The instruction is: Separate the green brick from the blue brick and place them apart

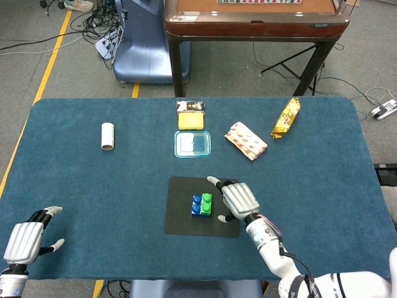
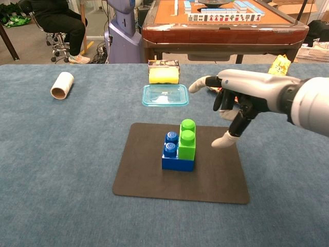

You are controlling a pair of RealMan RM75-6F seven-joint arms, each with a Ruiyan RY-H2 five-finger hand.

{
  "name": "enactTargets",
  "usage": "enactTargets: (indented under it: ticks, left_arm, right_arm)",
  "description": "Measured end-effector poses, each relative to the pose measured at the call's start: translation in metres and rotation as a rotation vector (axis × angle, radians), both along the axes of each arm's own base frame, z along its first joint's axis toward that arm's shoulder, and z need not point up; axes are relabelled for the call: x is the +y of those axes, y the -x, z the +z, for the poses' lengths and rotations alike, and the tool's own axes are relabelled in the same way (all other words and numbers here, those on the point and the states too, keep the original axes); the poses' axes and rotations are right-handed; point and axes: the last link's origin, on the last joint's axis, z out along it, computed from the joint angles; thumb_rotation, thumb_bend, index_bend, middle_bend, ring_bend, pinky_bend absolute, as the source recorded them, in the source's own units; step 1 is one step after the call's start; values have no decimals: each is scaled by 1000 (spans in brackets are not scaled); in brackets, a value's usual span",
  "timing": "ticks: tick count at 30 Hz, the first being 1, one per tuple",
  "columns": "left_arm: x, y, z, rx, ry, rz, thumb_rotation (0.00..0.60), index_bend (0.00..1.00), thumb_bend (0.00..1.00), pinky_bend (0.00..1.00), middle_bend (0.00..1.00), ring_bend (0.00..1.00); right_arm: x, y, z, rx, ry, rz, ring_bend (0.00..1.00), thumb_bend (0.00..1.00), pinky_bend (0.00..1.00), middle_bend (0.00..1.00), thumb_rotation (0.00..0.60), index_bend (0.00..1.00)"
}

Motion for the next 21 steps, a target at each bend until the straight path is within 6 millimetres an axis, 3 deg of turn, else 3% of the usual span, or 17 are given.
enactTargets:
  ticks: [21]
  left_arm:
    - [0, -1, -6, -1, 14, -2, 600, 296, 96, 591, 267, 277]
  right_arm:
    - [-13, -6, -11, 53, -57, -103, 1000, 0, 1000, 1000, 600, 129]
